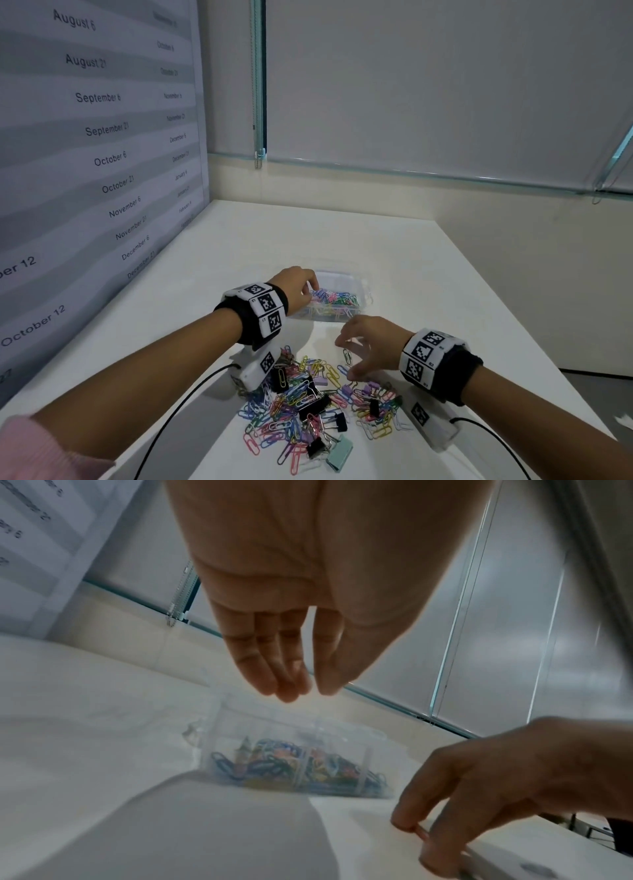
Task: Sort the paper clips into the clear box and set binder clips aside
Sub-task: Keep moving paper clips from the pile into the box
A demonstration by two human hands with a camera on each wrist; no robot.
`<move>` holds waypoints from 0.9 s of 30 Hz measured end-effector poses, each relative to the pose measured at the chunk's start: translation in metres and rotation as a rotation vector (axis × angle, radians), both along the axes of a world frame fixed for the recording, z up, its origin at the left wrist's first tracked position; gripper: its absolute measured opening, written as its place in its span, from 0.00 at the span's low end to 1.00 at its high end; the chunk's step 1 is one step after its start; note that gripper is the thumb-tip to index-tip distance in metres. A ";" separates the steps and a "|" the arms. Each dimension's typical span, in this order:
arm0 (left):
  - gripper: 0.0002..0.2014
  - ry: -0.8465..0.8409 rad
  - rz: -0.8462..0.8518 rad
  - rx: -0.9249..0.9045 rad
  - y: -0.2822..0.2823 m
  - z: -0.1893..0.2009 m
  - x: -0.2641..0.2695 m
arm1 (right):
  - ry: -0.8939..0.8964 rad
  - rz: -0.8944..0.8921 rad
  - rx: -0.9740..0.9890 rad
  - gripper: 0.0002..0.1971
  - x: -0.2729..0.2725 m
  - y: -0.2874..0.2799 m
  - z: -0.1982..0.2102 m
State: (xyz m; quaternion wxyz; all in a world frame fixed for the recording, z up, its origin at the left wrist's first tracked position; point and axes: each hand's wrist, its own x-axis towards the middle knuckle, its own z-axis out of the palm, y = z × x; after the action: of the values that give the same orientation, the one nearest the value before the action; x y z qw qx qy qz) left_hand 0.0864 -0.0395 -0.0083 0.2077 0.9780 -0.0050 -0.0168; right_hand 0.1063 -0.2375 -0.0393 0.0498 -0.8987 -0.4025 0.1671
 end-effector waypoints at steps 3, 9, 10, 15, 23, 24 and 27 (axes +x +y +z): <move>0.12 0.065 -0.038 0.007 -0.001 -0.006 -0.009 | -0.002 0.028 0.078 0.20 -0.007 0.000 -0.001; 0.17 0.335 -0.246 0.122 -0.014 -0.020 -0.030 | -0.009 0.078 0.133 0.17 -0.022 0.003 -0.001; 0.18 0.354 -0.262 0.128 -0.015 -0.022 -0.032 | -0.001 0.074 0.141 0.17 -0.022 0.004 -0.001; 0.16 0.357 -0.305 0.124 -0.019 -0.021 -0.034 | 0.036 0.052 0.137 0.16 -0.020 0.008 -0.001; 0.11 0.326 -0.318 0.112 -0.019 -0.024 -0.037 | 0.016 -0.004 0.208 0.12 -0.002 0.016 0.015; 0.11 0.320 -0.318 0.110 -0.018 -0.024 -0.037 | 0.000 -0.034 0.235 0.12 0.003 0.018 0.021; 0.11 0.313 -0.324 0.124 -0.019 -0.025 -0.037 | -0.055 -0.120 0.323 0.12 0.021 0.024 0.038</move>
State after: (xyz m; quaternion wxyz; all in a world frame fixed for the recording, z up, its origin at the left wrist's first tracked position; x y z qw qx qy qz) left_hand 0.0493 -0.0583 -0.0330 0.1399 0.9608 -0.1289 -0.2015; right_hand 0.1277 -0.2139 -0.0017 0.1923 -0.9056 -0.3711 0.0722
